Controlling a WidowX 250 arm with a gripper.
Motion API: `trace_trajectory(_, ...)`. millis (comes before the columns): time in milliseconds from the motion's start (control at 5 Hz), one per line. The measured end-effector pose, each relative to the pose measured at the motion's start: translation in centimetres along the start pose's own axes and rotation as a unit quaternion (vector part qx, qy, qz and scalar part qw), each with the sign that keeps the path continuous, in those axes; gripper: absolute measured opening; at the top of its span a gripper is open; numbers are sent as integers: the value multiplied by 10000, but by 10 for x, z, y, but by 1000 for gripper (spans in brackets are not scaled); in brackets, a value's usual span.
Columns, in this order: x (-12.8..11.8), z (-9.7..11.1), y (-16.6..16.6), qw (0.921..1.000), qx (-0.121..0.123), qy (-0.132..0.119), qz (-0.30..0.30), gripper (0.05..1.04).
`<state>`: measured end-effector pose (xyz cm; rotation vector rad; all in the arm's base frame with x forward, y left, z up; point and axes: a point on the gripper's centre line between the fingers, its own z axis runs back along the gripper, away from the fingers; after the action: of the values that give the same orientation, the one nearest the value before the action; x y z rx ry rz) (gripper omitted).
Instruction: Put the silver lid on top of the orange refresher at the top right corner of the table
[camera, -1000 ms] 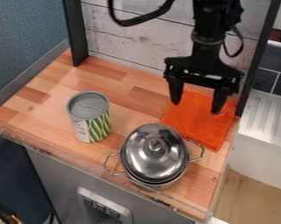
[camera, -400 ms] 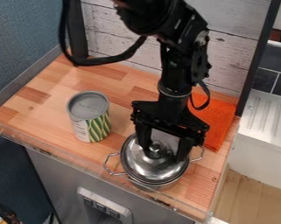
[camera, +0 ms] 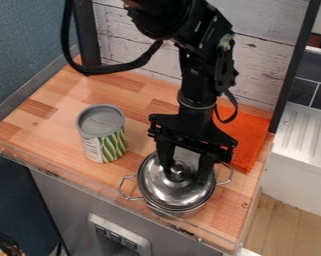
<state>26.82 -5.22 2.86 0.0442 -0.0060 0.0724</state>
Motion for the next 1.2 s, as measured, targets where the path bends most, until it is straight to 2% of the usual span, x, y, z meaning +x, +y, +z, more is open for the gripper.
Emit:
trace_trajectory(200, 1, 0, 3, 10000, 41, 12, 1, 424)
trace_trajectory(400, 2, 1, 5, 10000, 69, 21, 13, 272)
trace_trajectory(800, -4, 2, 7, 9997, -18, 252, -40, 265)
trace_trajectory(1000, 1, 16, 5, 9996, -160, 244, -18, 265)
trace_trajectory(1200, 15, 37, -2, 9992, -383, 88, 79, 265)
